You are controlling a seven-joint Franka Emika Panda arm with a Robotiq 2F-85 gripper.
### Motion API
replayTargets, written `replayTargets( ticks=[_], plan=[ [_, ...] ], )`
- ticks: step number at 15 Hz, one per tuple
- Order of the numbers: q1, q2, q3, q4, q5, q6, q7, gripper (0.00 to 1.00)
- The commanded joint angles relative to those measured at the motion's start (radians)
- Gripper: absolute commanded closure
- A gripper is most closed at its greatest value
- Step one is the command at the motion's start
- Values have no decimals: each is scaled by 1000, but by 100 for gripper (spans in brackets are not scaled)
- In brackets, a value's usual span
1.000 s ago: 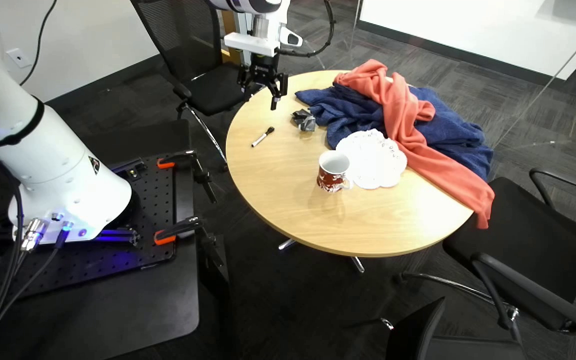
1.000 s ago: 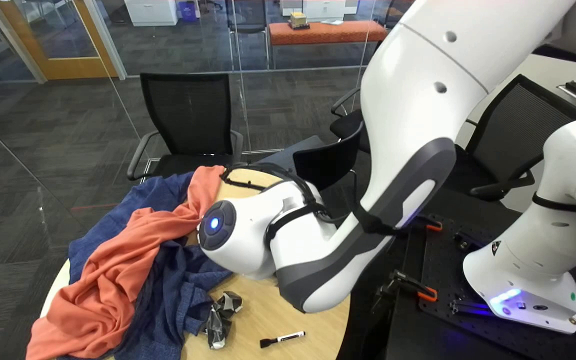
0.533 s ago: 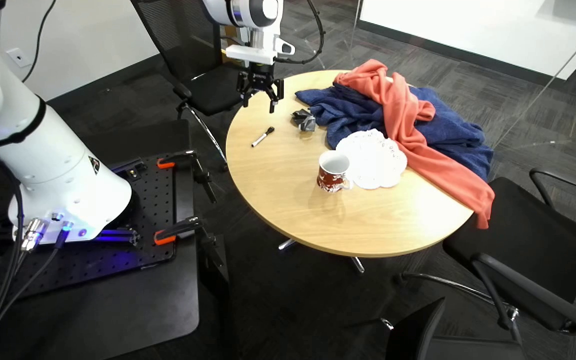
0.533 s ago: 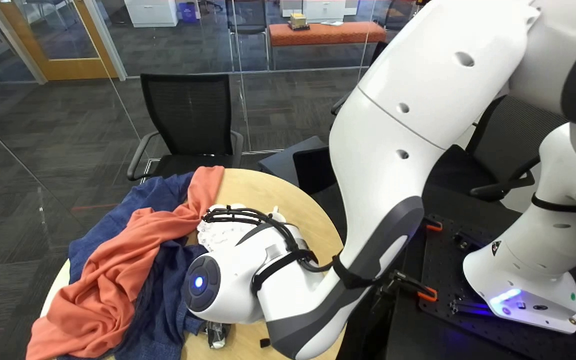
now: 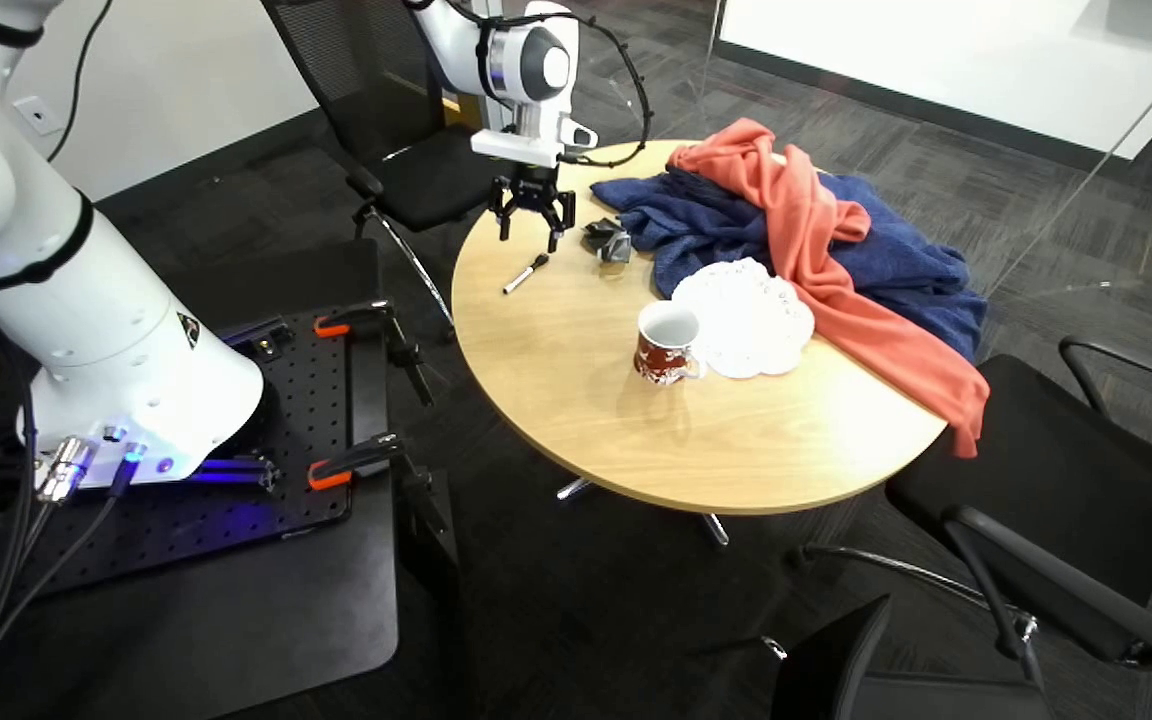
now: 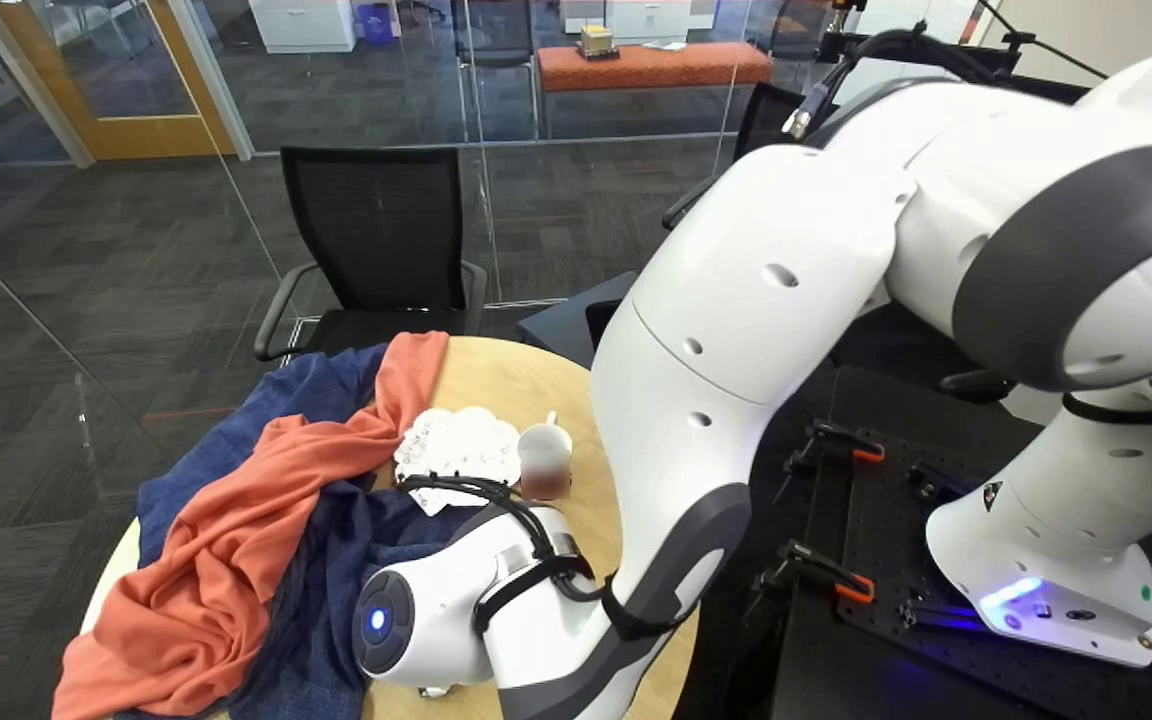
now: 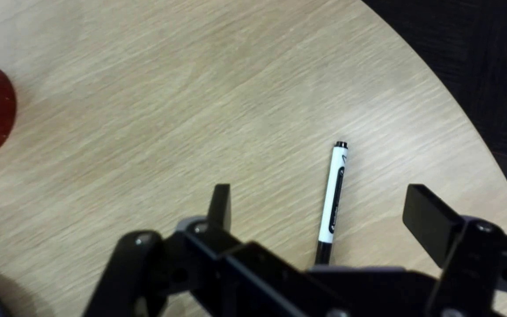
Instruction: Put the marker on the table in the mug
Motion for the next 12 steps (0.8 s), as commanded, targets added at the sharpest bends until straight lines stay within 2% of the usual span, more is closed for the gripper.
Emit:
replayTargets(
  ticks=[1, 6, 12],
  plan=[
    [36, 85, -23, 111, -13, -38, 36, 0],
    [64, 170, -35, 221, -11, -90, 32, 0],
    [85, 251, -35, 337, -3, -206, 26, 0]
  ],
)
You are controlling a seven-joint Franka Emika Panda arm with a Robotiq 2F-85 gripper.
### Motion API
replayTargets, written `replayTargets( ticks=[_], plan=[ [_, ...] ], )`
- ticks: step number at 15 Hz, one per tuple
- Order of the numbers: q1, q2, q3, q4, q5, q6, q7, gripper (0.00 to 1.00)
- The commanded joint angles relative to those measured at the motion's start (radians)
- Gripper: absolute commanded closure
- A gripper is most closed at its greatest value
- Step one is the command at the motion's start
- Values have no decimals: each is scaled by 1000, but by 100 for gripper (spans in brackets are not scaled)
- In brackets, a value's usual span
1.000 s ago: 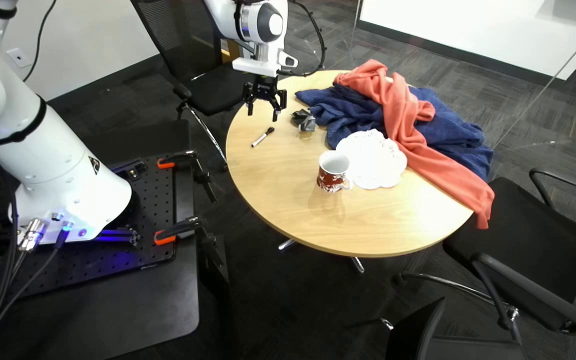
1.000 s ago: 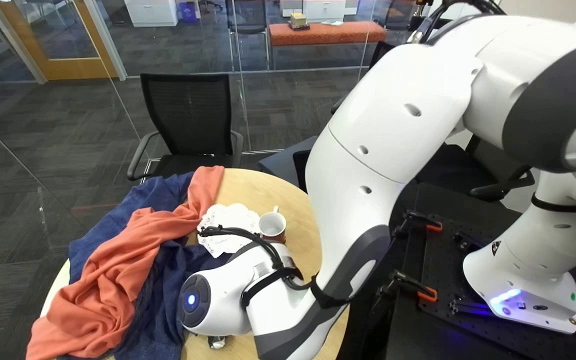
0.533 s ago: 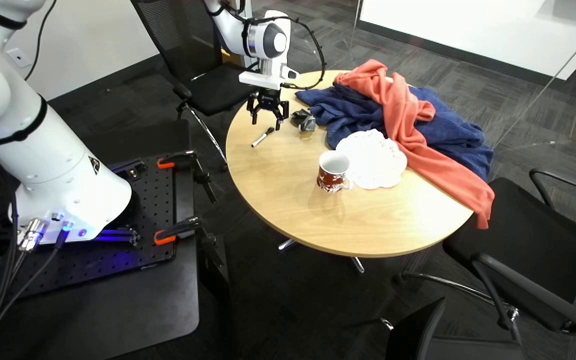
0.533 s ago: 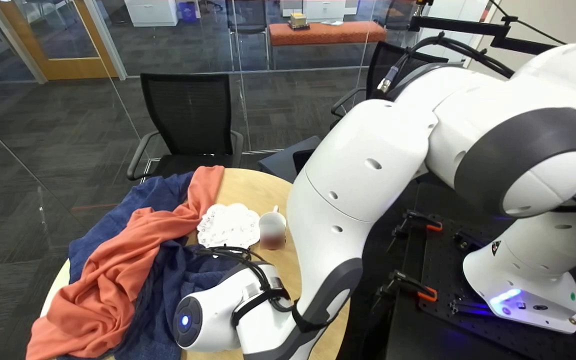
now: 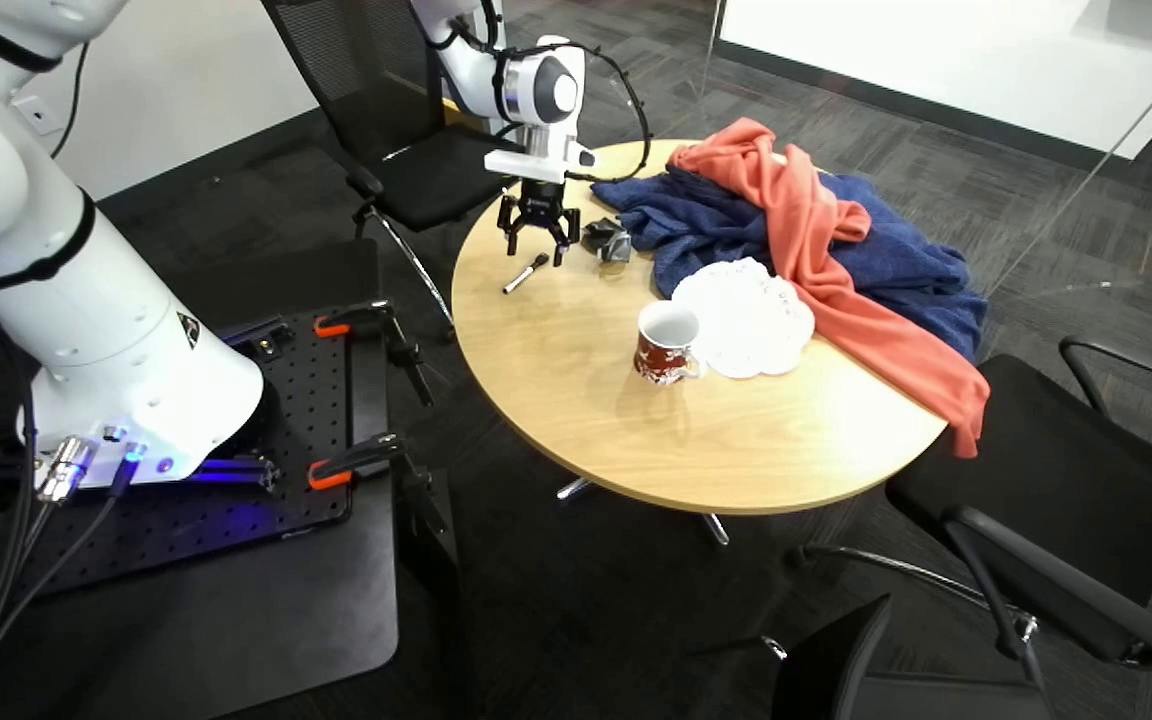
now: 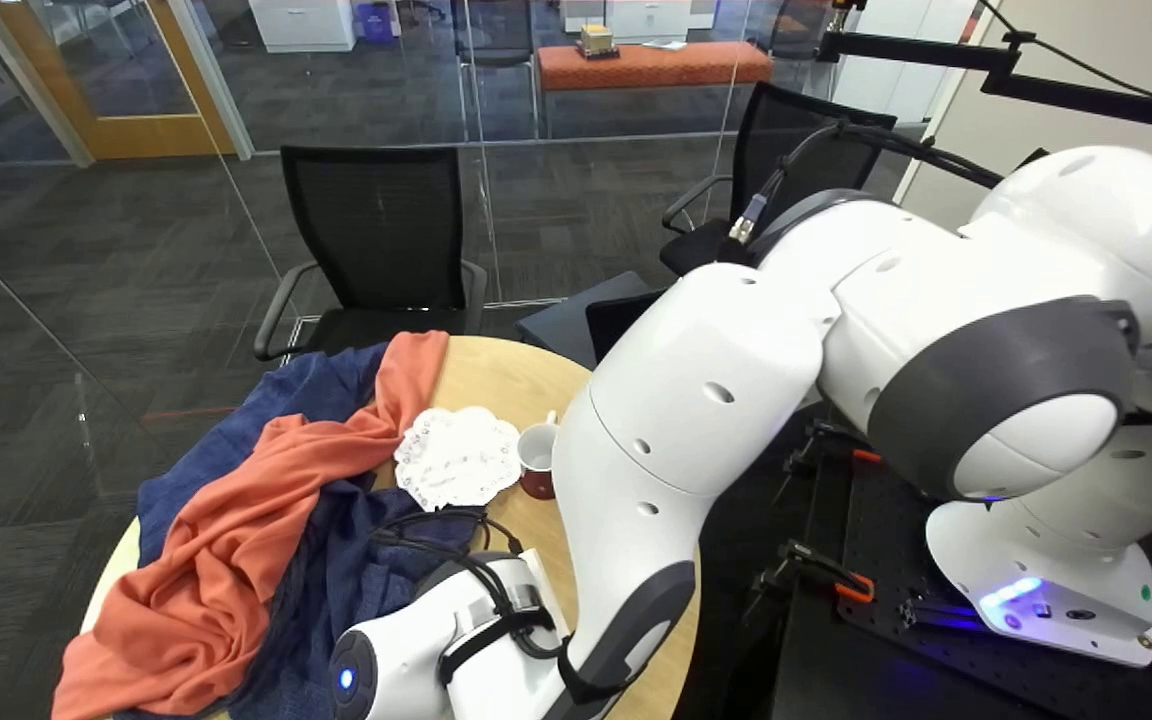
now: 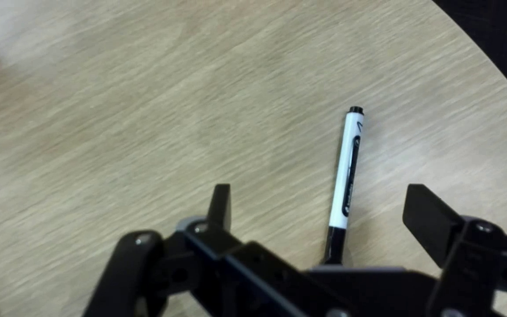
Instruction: Put the marker on the table in the mug
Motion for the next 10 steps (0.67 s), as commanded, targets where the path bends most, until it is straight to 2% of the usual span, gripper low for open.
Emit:
replayTargets(
  ticks=[1, 4, 10],
  plan=[
    [27, 58, -7, 98, -3, -94, 23, 0],
    [37, 91, -3, 144, -3, -128, 17, 0],
    [51, 131, -6, 191, -2, -121, 12, 0]
  ],
)
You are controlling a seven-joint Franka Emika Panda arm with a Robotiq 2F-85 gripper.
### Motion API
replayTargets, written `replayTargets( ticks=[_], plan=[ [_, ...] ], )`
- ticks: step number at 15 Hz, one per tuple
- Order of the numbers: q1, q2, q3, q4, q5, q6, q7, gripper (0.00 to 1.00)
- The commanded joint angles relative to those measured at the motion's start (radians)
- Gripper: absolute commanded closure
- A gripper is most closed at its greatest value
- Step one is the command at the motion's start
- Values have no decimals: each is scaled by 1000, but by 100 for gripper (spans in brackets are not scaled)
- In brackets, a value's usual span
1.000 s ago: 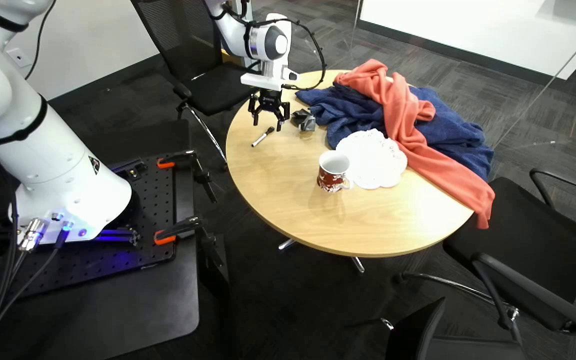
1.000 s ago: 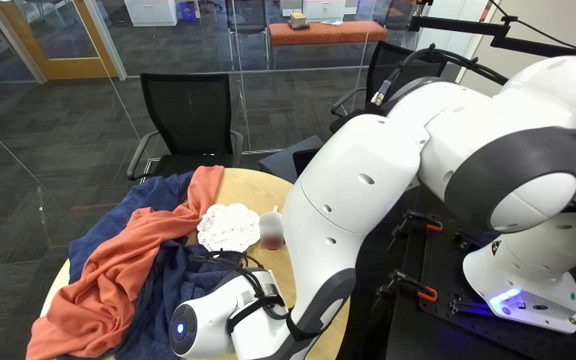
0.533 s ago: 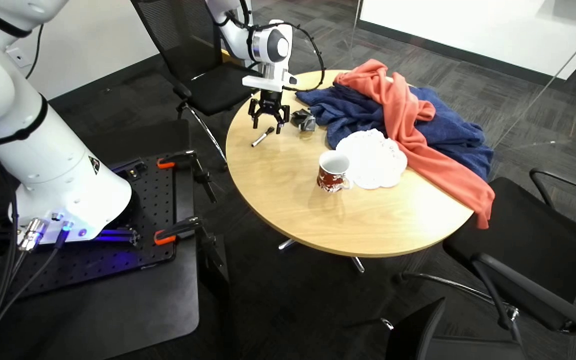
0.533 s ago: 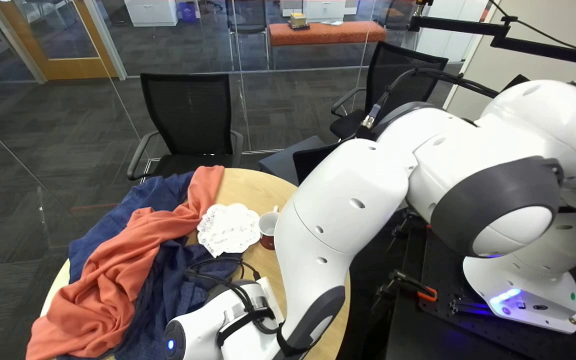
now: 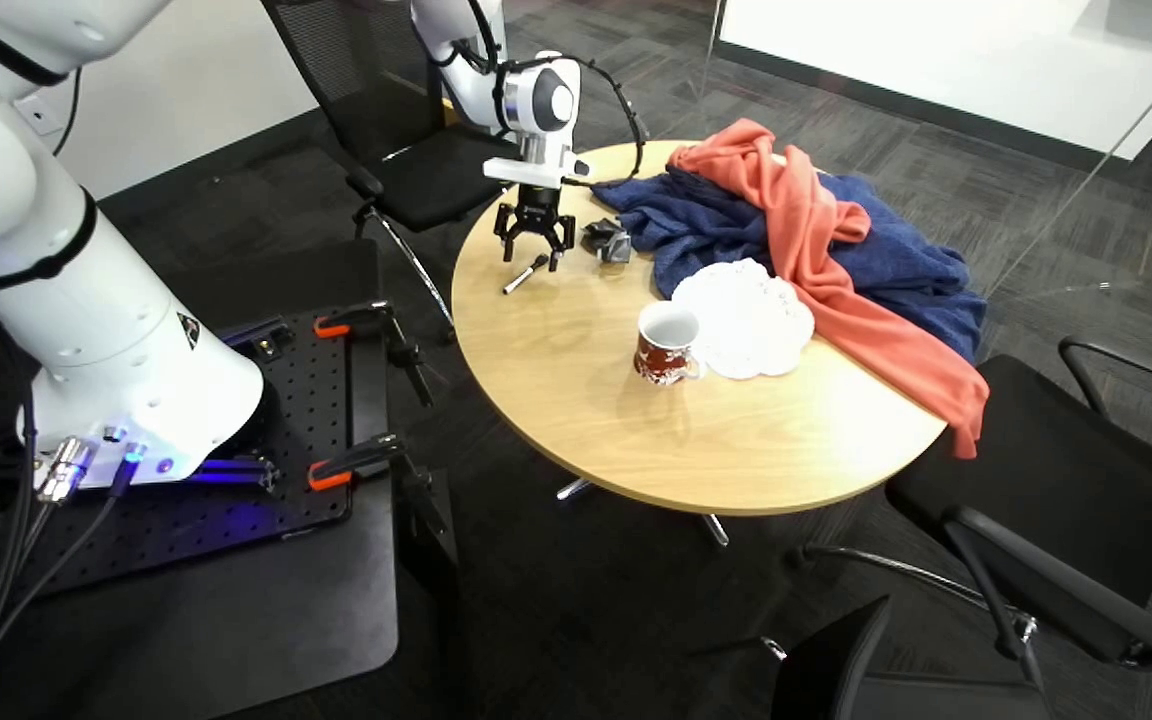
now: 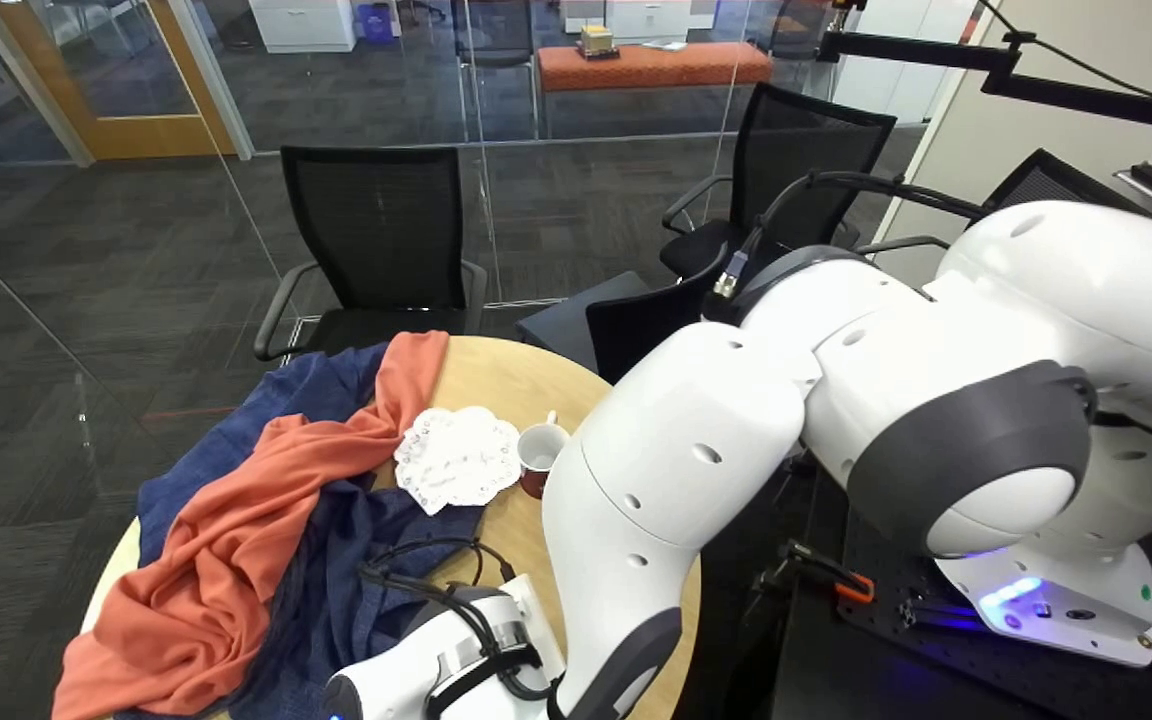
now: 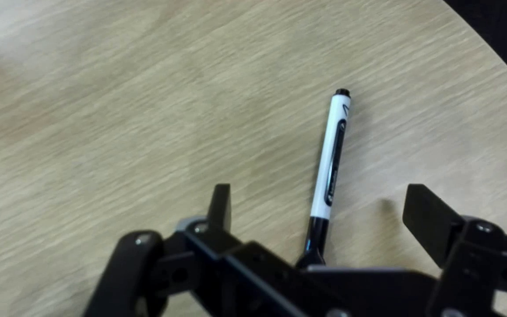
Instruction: Put the marker on the table in the mug
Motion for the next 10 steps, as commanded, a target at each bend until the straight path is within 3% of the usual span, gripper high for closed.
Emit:
replayTargets(
  ticks=[1, 10],
  plan=[
    [11, 26, -6, 49, -3, -29, 10, 18],
    [20, 27, -6, 61, -4, -25, 13, 88]
  ],
)
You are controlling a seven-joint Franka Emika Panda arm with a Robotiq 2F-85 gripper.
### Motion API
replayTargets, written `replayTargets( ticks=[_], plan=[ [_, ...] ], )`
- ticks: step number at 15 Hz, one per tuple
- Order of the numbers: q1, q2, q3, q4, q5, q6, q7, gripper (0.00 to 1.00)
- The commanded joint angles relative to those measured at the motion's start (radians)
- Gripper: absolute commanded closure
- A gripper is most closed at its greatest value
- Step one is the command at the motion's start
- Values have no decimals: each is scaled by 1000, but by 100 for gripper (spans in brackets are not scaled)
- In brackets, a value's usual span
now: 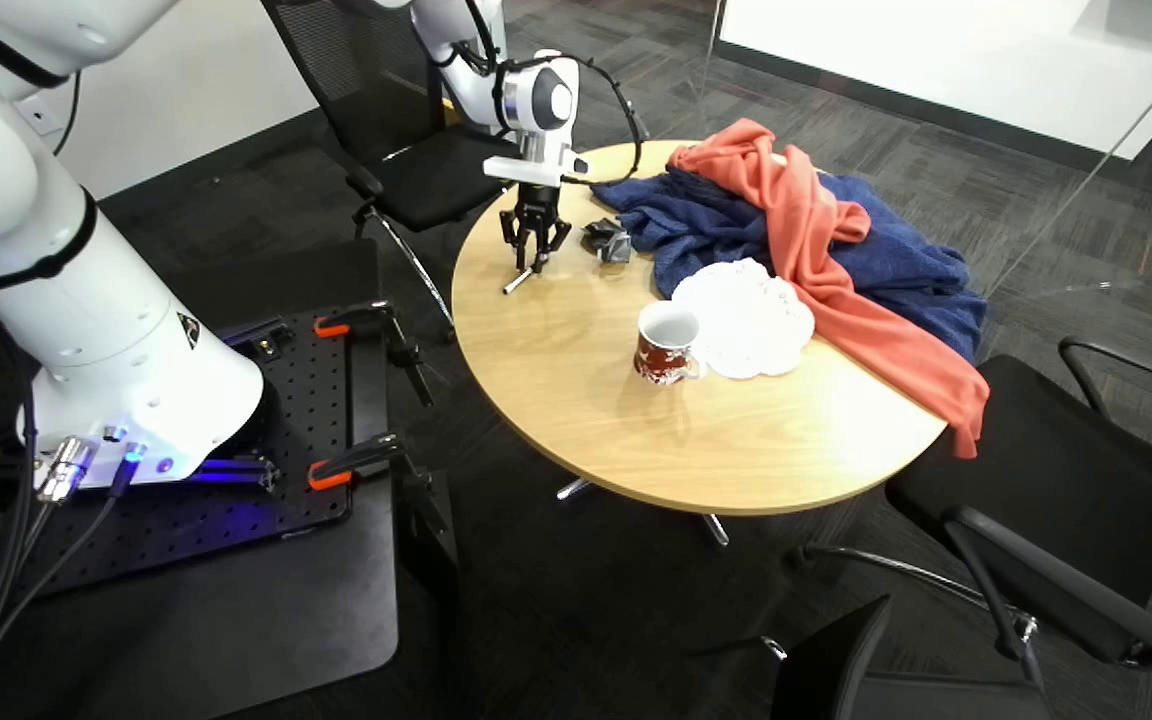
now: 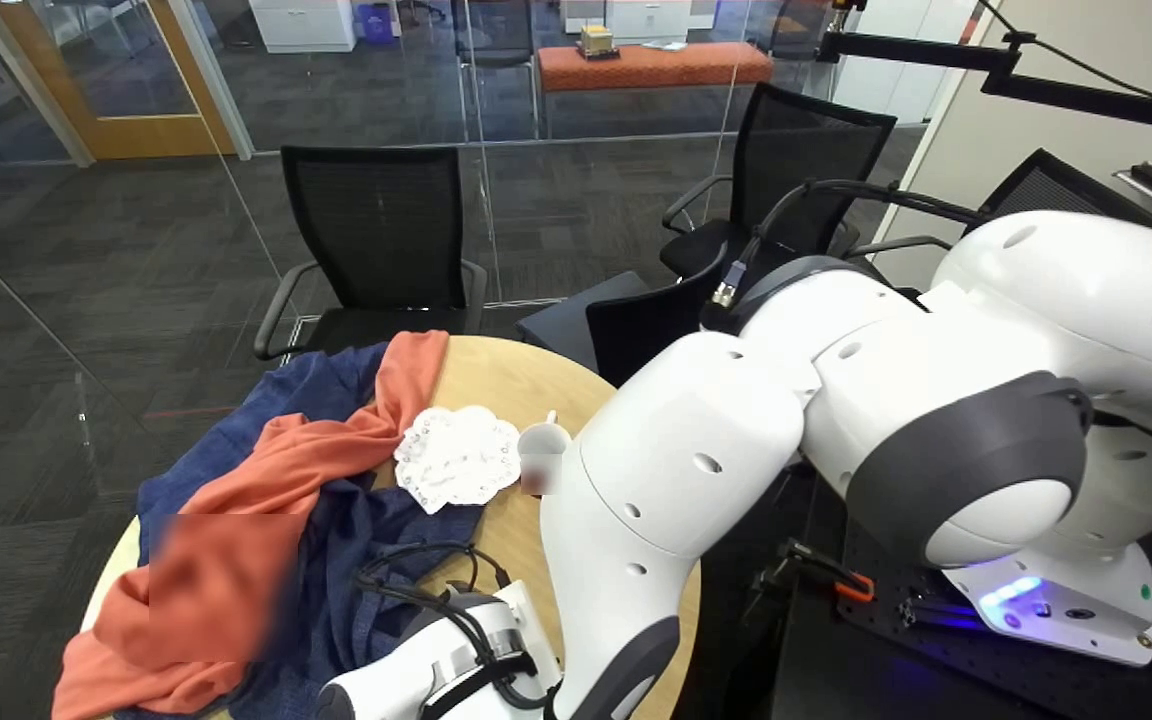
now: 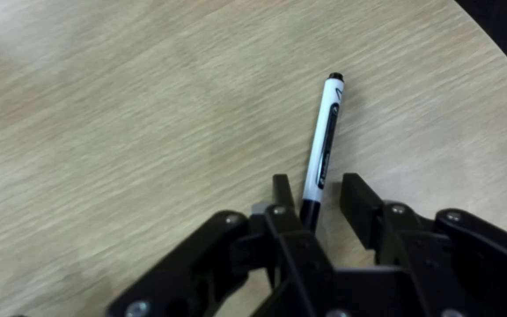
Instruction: Put the marker on the table in the mug
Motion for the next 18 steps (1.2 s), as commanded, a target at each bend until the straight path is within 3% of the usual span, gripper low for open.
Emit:
replayTargets(
  ticks=[1, 3, 7, 18],
  plan=[
    [11, 6, -11, 26, -5, -19, 14, 96],
    [9, -26, -16, -5, -7, -1, 27, 100],
    [-18, -171, -34, -146, -7, 122, 98, 97],
    [-31, -643, -180, -598, -114, 449, 418, 97]
  ],
)
